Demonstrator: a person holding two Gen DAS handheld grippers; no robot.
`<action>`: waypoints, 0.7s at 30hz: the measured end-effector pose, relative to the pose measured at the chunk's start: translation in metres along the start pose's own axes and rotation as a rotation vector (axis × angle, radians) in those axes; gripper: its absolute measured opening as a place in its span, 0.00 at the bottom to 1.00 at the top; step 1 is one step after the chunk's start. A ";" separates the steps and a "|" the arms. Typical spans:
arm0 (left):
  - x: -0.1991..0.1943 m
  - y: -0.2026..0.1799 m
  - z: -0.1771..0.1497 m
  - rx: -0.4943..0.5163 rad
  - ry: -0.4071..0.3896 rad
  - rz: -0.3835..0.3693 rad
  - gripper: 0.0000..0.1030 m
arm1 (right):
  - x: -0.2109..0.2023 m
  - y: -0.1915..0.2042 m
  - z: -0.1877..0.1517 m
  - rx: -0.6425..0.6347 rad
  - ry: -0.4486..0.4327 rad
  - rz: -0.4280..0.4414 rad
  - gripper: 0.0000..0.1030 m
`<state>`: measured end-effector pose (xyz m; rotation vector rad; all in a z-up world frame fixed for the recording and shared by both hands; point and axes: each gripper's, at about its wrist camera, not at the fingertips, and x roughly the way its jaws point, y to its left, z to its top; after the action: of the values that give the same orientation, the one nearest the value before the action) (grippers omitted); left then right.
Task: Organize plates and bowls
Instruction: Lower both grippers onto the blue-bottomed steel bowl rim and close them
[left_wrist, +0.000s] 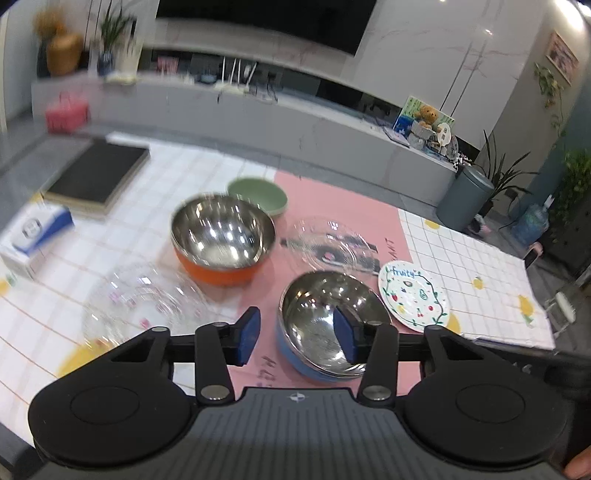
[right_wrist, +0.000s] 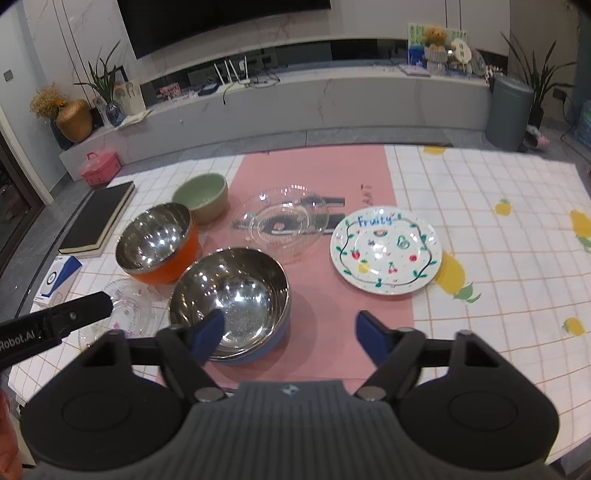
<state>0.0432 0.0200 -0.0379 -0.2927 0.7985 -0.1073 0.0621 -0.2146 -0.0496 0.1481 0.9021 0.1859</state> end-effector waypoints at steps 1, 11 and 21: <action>0.005 0.003 0.001 -0.014 0.012 -0.008 0.49 | 0.006 -0.001 0.000 0.007 0.014 0.004 0.66; 0.059 0.014 0.002 -0.082 0.112 0.017 0.42 | 0.058 -0.003 0.009 0.045 0.098 0.015 0.44; 0.085 0.016 0.001 -0.087 0.165 0.052 0.31 | 0.087 -0.009 0.012 0.097 0.168 0.026 0.28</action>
<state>0.1028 0.0178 -0.1003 -0.3477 0.9759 -0.0482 0.1247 -0.2046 -0.1103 0.2372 1.0778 0.1803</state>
